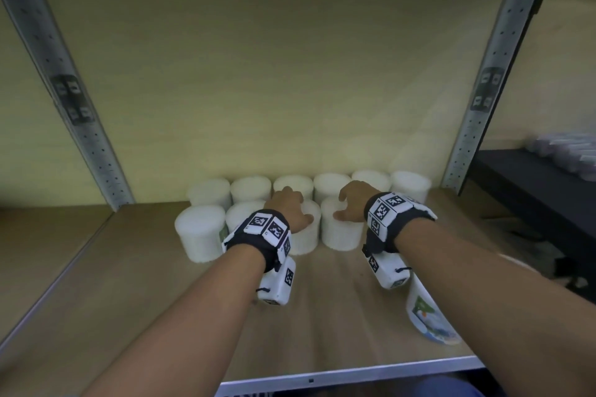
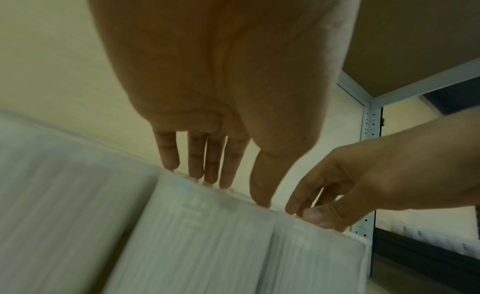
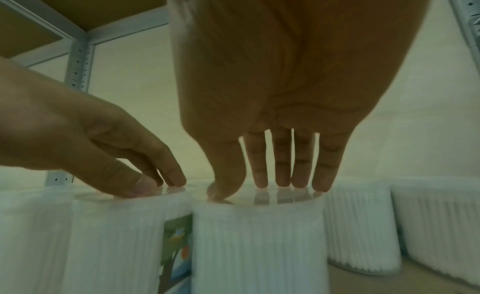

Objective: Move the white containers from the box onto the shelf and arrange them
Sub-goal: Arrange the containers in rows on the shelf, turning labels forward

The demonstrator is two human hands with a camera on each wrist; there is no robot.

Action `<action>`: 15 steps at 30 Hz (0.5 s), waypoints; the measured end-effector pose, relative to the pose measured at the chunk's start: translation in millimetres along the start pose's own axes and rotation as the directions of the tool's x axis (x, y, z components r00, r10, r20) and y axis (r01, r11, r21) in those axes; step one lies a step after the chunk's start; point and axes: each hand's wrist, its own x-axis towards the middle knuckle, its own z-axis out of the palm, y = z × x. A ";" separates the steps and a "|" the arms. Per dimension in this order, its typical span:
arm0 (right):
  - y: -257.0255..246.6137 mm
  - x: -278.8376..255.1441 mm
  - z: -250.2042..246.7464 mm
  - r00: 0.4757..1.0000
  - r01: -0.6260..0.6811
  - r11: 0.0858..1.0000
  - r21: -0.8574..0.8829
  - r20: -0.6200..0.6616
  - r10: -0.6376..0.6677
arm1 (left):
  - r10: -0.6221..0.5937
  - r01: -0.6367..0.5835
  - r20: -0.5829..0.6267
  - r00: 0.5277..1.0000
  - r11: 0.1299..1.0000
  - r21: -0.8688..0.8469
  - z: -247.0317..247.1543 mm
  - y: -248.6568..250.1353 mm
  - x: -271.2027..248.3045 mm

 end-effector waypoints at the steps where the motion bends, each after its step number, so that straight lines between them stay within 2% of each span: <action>1: -0.6 1.5 0.9 1.000 0.002 1.000 -0.013 0.001 -0.002 | 0.005 -0.005 -0.001 1.000 1.000 0.006 0.2 -0.5 1.2; 9: 1.5 5.4 0.6 1.000 0.006 0.999 -0.034 0.011 -0.005 | 0.030 -0.029 -0.038 0.999 0.999 0.032 4.8 -1.6 4.0; 15: -0.1 6.9 -5.6 0.992 0.030 0.999 -0.039 0.121 -0.025 | 0.030 -0.028 -0.049 0.998 0.999 0.033 5.4 -2.3 4.0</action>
